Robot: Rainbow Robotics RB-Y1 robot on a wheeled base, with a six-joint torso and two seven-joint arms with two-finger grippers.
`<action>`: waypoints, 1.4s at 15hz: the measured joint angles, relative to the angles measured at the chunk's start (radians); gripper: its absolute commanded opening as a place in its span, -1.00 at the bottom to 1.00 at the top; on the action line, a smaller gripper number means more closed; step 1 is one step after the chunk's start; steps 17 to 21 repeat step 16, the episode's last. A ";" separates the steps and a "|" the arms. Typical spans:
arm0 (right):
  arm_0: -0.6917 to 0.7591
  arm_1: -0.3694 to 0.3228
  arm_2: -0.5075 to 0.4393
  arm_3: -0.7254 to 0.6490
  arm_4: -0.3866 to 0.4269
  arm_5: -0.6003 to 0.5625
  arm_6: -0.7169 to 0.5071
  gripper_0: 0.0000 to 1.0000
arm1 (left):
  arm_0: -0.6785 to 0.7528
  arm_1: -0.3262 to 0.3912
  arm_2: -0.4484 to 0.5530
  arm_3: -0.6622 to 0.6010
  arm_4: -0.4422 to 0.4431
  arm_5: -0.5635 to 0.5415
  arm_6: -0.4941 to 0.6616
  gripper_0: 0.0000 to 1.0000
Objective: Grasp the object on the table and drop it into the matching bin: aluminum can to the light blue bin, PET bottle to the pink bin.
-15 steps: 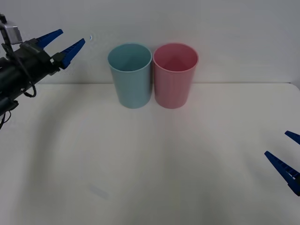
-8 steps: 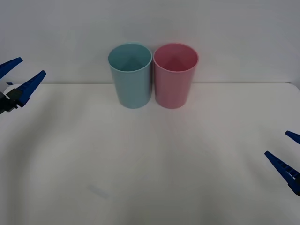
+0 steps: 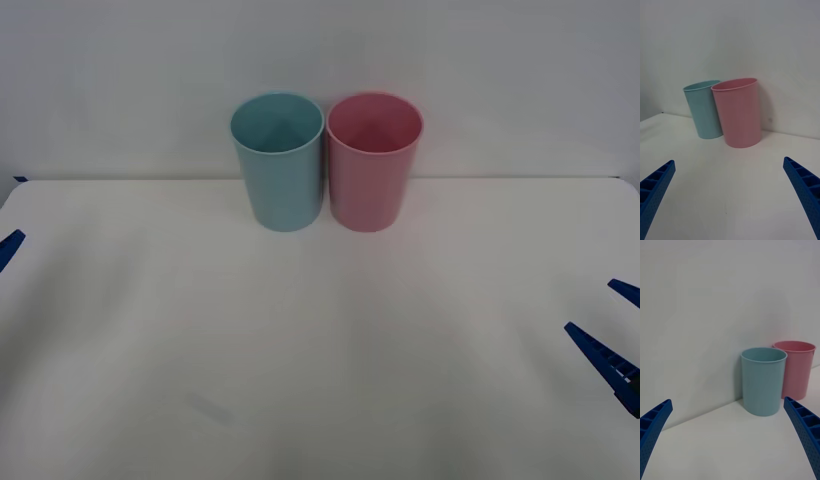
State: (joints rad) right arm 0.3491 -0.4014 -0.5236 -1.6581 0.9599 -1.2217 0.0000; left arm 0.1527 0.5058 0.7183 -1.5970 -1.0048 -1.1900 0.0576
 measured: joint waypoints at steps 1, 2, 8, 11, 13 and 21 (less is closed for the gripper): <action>0.000 0.000 0.000 0.000 0.000 0.000 0.000 1.00 | 0.024 0.009 0.018 0.000 0.001 -0.020 -0.009 1.00; 0.000 0.000 0.000 0.000 0.000 0.000 0.000 1.00 | 0.050 0.020 0.029 0.000 0.004 -0.034 -0.019 1.00; 0.000 0.000 0.000 0.000 0.000 0.000 0.000 1.00 | 0.172 0.072 0.039 0.000 0.079 -0.038 -0.071 1.00; 0.000 0.000 0.000 0.000 0.000 0.000 0.000 1.00 | 0.186 0.089 0.041 0.000 0.081 -0.037 -0.072 1.00; 0.000 0.000 0.000 0.000 0.000 0.000 0.000 1.00 | 0.190 0.090 0.037 0.000 0.081 -0.037 -0.071 1.00; 0.000 0.000 0.000 0.000 0.000 0.000 0.000 1.00 | 0.192 0.090 0.028 0.000 0.080 -0.035 -0.073 1.00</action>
